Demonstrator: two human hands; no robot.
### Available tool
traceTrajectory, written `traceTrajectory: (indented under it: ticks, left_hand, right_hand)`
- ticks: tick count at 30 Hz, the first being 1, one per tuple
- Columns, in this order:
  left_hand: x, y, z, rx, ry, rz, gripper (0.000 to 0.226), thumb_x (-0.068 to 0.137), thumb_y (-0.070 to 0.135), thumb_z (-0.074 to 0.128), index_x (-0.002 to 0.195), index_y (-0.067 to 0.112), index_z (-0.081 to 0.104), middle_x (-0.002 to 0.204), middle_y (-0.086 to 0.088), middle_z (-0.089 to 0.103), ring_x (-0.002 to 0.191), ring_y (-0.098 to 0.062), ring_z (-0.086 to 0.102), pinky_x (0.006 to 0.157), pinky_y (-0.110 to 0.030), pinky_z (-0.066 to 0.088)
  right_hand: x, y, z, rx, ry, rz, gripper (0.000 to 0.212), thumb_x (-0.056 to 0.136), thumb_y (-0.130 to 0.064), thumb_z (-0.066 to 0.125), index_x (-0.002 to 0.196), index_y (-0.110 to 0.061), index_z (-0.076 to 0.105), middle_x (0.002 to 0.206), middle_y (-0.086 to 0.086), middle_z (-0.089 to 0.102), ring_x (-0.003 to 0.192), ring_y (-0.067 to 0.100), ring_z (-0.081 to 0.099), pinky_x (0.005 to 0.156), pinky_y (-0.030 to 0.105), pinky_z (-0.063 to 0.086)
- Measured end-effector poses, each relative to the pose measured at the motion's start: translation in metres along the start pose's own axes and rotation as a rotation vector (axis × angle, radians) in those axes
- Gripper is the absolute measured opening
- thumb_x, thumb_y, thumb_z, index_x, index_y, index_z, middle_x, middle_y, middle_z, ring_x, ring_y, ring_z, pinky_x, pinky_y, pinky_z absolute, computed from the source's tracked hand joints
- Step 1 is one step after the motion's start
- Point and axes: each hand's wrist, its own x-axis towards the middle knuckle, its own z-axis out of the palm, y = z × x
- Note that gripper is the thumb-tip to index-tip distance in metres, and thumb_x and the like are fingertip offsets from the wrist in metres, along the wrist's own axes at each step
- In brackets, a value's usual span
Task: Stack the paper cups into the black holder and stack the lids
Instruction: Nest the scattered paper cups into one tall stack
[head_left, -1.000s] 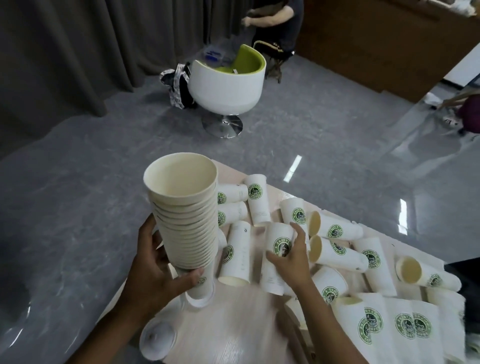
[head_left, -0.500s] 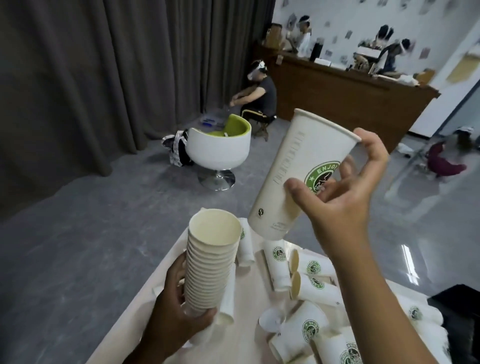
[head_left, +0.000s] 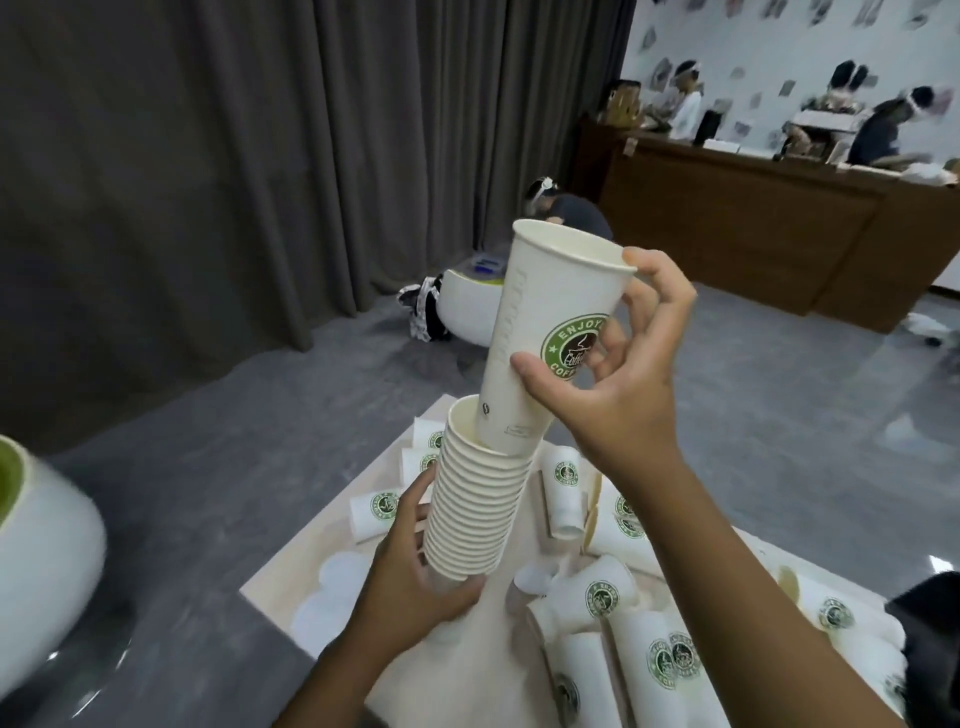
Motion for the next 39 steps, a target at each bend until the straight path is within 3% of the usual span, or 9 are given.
traceTrajectory:
  ticks: [8,12,18,24,27,31,34,36,39]
  left_hand:
    - [-0.036,0.011,0.006,0.035,0.014,-0.018,0.117,0.062,0.026,0.098,0.147,0.063,0.027,0.138,0.019,0.054,0.118,0.001,0.060,0.095,-0.024,0.055]
    - [-0.037,0.010,0.004,0.021,0.026,-0.004,0.117,0.064,0.015,0.098,0.142,0.068,0.028,0.136,0.018,0.055,0.116,-0.001,0.063,0.086,-0.018,0.055]
    - [-0.043,-0.002,-0.010,0.013,0.069,-0.019,0.119,0.064,0.014,0.099,0.134,0.077,0.026,0.133,0.022,0.054,0.117,0.005,0.060,0.082,-0.014,0.055]
    - [-0.047,-0.021,-0.045,0.005,0.149,-0.036,0.120,0.063,0.015,0.099,0.138,0.071,0.023,0.136,0.024,0.050,0.117,0.011,0.057,0.082,-0.011,0.054]
    - [-0.044,-0.034,-0.072,-0.032,0.211,-0.071,0.119,0.063,0.005,0.097,0.141,0.061,0.027,0.136,0.024,0.051,0.113,0.016,0.058,0.079,-0.009,0.053]
    - [-0.032,-0.053,-0.115,-0.085,0.275,-0.107,0.115,0.063,-0.003,0.096,0.150,0.034,0.030,0.134,0.027,0.054,0.111,0.018,0.059,0.078,-0.007,0.054]
    - [-0.019,-0.071,-0.150,-0.093,0.302,-0.098,0.117,0.059,-0.001,0.099,0.144,0.041,0.031,0.126,0.042,0.057,0.116,0.016,0.059,0.083,-0.009,0.055]
    - [-0.010,-0.082,-0.171,-0.093,0.312,-0.096,0.119,0.053,0.013,0.101,0.144,0.042,0.031,0.127,0.047,0.054,0.119,0.015,0.058,0.084,-0.009,0.054]
    - [0.006,-0.100,-0.199,-0.079,0.325,-0.101,0.122,0.050,0.019,0.101,0.150,0.033,0.033,0.138,0.030,0.056,0.126,0.001,0.060,0.093,-0.025,0.059]
  right_hand:
    - [-0.033,-0.004,-0.007,-0.017,-0.032,0.076,0.097,0.074,-0.007,0.091,0.142,-0.024,0.025,0.143,-0.008,0.039,0.127,0.013,0.055,0.095,0.034,0.058]
    - [-0.061,0.013,0.004,-0.029,-0.132,0.202,0.095,0.073,-0.014,0.092,0.142,-0.033,0.029,0.143,-0.021,0.042,0.124,0.010,0.060,0.096,0.026,0.055]
    - [-0.092,0.032,0.018,-0.120,-0.237,0.208,0.064,0.084,-0.042,0.076,0.139,-0.024,0.048,0.144,-0.008,0.051,0.134,0.016,0.051,0.102,0.034,0.051]
    - [-0.109,0.038,0.047,-0.090,-0.445,0.256,0.091,0.082,-0.033,0.085,0.154,-0.036,0.029,0.156,-0.020,0.038,0.140,0.015,0.046,0.105,0.035,0.050]
    - [-0.116,0.050,0.055,-0.065,-0.404,0.302,0.097,0.081,-0.036,0.083,0.157,-0.036,0.024,0.158,-0.015,0.037,0.140,0.018,0.047,0.105,0.030,0.049]
    - [-0.154,0.088,0.067,-0.132,-0.321,0.485,0.086,0.083,-0.033,0.078,0.154,-0.037,0.031,0.153,-0.016,0.043,0.129,0.015,0.055,0.097,0.039,0.055]
    - [-0.186,0.119,0.085,-0.170,-0.295,0.623,0.081,0.085,-0.030,0.081,0.147,-0.051,0.034,0.147,-0.021,0.046,0.123,0.009,0.058,0.092,0.032,0.057]
    - [-0.199,0.137,0.100,-0.194,-0.248,0.693,0.078,0.087,-0.021,0.082,0.141,-0.055,0.037,0.141,-0.021,0.049,0.119,0.006,0.059,0.088,0.028,0.057]
    - [-0.205,0.160,0.122,-0.236,-0.132,0.795,0.073,0.086,-0.016,0.081,0.137,-0.050,0.041,0.135,-0.013,0.054,0.114,0.010,0.061,0.080,0.020,0.056]
